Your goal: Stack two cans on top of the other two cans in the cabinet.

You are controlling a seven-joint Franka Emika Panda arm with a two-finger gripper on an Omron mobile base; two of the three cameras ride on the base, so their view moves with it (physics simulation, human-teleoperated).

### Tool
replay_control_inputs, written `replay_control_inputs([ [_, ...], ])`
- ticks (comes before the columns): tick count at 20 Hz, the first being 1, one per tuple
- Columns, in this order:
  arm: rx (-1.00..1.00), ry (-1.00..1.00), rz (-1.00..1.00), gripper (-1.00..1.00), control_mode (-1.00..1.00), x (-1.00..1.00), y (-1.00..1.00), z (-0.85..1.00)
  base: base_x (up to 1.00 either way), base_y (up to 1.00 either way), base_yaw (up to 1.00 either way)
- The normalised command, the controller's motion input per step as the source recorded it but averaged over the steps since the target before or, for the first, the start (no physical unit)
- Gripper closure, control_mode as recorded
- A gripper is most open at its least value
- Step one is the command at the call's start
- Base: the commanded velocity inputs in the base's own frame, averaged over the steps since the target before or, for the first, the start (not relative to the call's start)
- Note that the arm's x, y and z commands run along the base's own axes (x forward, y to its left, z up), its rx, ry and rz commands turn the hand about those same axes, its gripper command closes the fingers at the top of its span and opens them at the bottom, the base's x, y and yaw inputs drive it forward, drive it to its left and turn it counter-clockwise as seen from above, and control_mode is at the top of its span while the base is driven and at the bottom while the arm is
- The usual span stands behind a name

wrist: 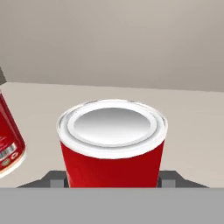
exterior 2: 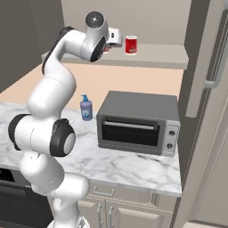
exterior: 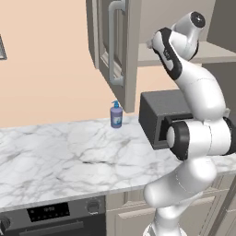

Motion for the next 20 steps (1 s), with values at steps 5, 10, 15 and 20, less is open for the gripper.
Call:
replay_control_inputs([
  [5,0.00,-0.16,-0.10,1.00,-1.00,-0.24,0.00,0.24,0.00,0.00,0.00],
  [10,0.00,-0.26,-0.11,1.00,-1.00,-0.16,0.00,0.40,0.00,0.00,0.00],
  [15,0.00,-0.11,-0.16,1.00,-1.00,-0.04,-0.04,0.40,0.00,0.00,0.00],
  [20,0.00,0.00,-0.19,1.00,-1.00,-0.04,-0.17,0.29,0.00,0.00,0.00],
])
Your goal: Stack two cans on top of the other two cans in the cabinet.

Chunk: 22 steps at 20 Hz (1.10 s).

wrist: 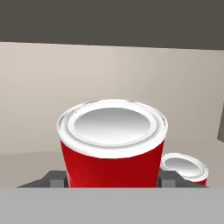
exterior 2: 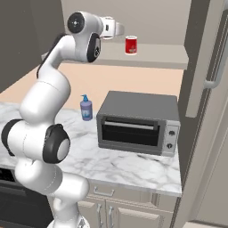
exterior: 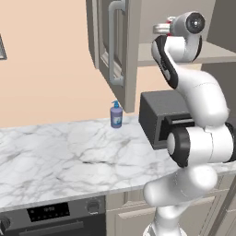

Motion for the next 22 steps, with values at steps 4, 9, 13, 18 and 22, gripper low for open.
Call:
replay_control_inputs([
  [4,0.00,0.01,-0.21,1.00,-1.00,-0.05,-0.17,0.25,0.00,0.00,0.00],
  [9,0.00,0.01,-0.18,1.00,-1.00,-0.05,-0.37,0.05,0.00,0.00,0.00],
  [13,0.01,0.02,-0.13,1.00,-1.00,0.00,-0.42,0.00,0.00,0.00,0.00],
  [18,0.06,0.03,-0.09,1.00,-1.00,-0.11,-0.24,0.01,0.00,0.00,0.00],
  [22,0.07,0.00,-0.01,1.00,-1.00,-0.02,-0.15,0.00,0.00,0.00,0.00],
])
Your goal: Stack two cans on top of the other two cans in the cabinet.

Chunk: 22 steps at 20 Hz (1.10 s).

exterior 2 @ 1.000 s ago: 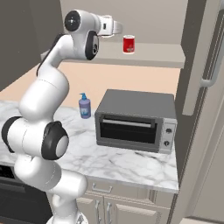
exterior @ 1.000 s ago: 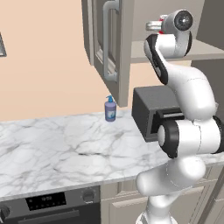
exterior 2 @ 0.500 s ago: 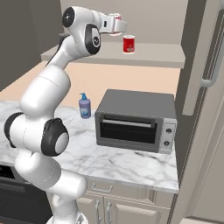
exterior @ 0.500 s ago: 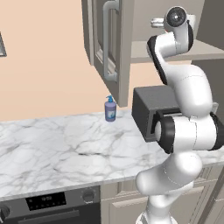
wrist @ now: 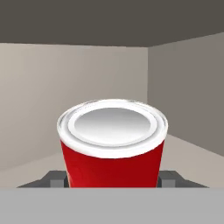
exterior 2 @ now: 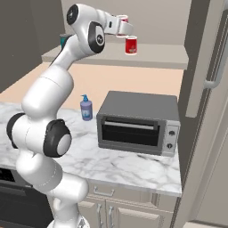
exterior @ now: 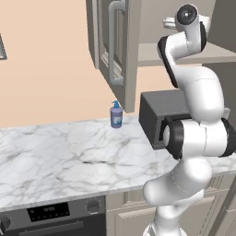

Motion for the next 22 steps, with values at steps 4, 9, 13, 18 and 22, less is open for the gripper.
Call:
replay_control_inputs([
  [4,0.06,0.01,0.00,1.00,-1.00,0.00,-0.08,0.00,0.00,0.00,0.00],
  [9,0.01,0.03,0.00,1.00,-1.00,0.06,-0.09,-0.02,0.00,0.00,0.00],
  [13,0.00,0.06,0.00,1.00,-1.00,0.13,-0.09,0.00,0.00,0.00,0.00],
  [18,0.00,0.07,0.00,1.00,-1.00,0.20,-0.01,-0.01,0.00,0.00,0.00],
  [22,0.00,0.05,0.01,1.00,-1.00,0.16,-0.04,-0.01,0.00,0.00,0.00],
])
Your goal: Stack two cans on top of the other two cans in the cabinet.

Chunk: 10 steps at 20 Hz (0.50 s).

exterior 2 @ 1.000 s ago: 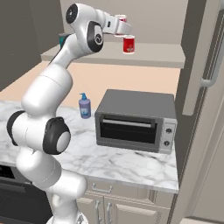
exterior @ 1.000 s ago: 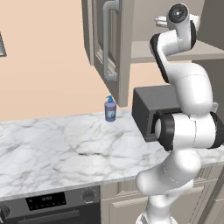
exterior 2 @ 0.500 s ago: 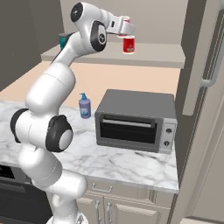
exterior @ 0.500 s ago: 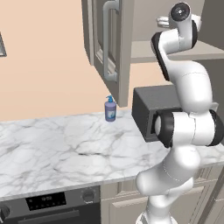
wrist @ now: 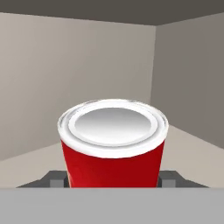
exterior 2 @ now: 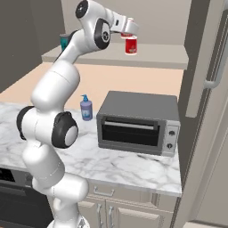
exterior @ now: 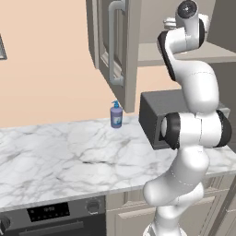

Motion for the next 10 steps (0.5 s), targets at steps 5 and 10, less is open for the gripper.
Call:
replay_control_inputs([
  [5,-0.01,0.05,0.00,1.00,-1.00,0.02,-0.14,0.00,0.00,0.00,0.00],
  [10,-0.01,0.05,0.00,1.00,-1.00,0.01,-0.08,-0.03,0.00,0.00,0.00],
])
